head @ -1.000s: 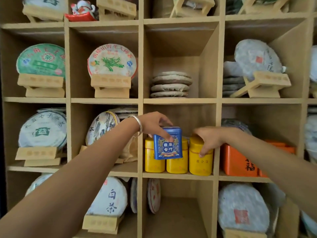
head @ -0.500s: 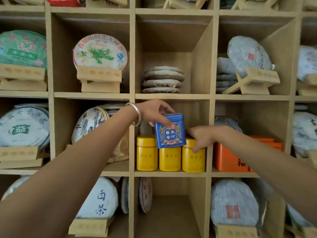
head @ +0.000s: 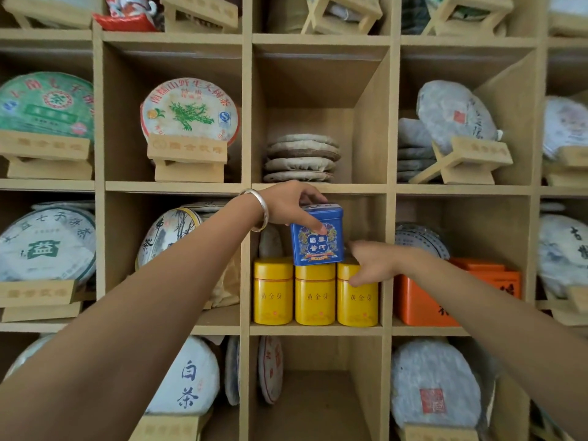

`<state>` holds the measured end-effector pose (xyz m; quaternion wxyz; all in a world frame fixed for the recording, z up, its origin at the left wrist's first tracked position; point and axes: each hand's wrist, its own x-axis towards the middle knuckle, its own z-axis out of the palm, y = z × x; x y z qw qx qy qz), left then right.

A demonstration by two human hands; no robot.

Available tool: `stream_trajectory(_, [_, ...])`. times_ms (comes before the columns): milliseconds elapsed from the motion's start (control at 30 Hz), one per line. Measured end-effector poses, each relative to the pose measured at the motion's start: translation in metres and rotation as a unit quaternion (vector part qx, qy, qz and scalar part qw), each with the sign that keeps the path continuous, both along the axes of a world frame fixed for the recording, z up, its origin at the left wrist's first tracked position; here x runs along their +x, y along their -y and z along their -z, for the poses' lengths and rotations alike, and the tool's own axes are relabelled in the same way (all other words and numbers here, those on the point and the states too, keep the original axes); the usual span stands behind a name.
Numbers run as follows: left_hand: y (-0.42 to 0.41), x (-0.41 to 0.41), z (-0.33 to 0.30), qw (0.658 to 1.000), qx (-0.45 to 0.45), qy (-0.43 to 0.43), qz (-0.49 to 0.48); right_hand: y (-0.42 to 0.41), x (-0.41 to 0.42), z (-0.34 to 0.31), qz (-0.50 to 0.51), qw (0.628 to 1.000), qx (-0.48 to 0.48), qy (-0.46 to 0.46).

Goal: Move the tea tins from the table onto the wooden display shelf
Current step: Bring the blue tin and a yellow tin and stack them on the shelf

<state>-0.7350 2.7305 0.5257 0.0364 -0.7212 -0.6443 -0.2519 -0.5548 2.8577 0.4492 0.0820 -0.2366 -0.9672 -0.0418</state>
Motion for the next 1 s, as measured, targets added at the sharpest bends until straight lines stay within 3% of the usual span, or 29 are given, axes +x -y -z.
stream_trajectory(167, [-0.007,0.004,-0.002,0.999,0.006,-0.043,-0.014,0.005,0.004,-0.014,-0.038,0.965,-0.091,-0.242])
stream_trajectory(467, [-0.013,-0.001,0.018,0.997,0.063,-0.039,-0.030,0.003,-0.023,0.000,-0.088,0.884,-0.274,-0.370])
stream_trajectory(667, [-0.018,-0.013,0.056,0.979,0.175,0.067,-0.086,-0.004,-0.032,0.001,-0.091,0.870,-0.308,-0.374])
stream_trajectory(767, [-0.022,-0.026,0.077,0.973,0.135,0.149,-0.113,-0.008,-0.035,0.002,-0.081,0.874,-0.301,-0.372])
stream_trajectory(1000, [-0.032,-0.035,0.091,0.979,0.100,0.143,-0.107,-0.019,-0.039,0.004,-0.046,0.895,-0.290,-0.334])
